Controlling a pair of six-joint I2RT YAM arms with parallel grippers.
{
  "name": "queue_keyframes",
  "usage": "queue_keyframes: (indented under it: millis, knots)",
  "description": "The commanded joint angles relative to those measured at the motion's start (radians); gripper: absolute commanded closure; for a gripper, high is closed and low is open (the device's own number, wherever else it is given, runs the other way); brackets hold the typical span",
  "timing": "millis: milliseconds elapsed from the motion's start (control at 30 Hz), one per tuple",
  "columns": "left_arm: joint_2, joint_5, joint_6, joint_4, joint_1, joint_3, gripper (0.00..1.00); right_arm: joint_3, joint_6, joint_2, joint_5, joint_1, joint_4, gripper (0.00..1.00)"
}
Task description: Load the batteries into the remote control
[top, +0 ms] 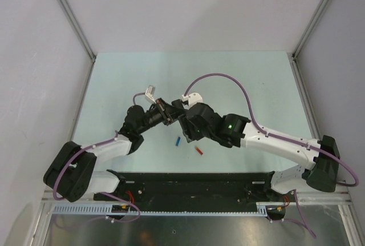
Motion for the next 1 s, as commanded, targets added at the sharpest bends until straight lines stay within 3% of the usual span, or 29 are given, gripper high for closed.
queue_keyframes:
  millis: [0,200,400,633,967]
  knots:
    - [0.000,0.016,-0.024,0.065,0.006,0.049,1.00,0.045,-0.012,0.008,-0.002,0.006,0.002,0.43]
    - [-0.001,0.016,-0.025,0.071,0.006,0.045,1.00,0.045,-0.010,0.017,-0.007,0.006,0.002,0.39]
    - [-0.006,0.015,-0.025,0.074,0.004,0.041,1.00,0.045,-0.010,0.011,-0.007,0.004,-0.001,0.47]
    - [0.006,-0.001,-0.014,0.077,0.010,0.044,1.00,0.045,0.000,-0.024,0.002,0.012,-0.023,0.62]
    - [0.043,-0.008,0.001,0.078,0.027,0.073,1.00,0.045,0.022,-0.079,0.010,0.027,-0.076,0.62]
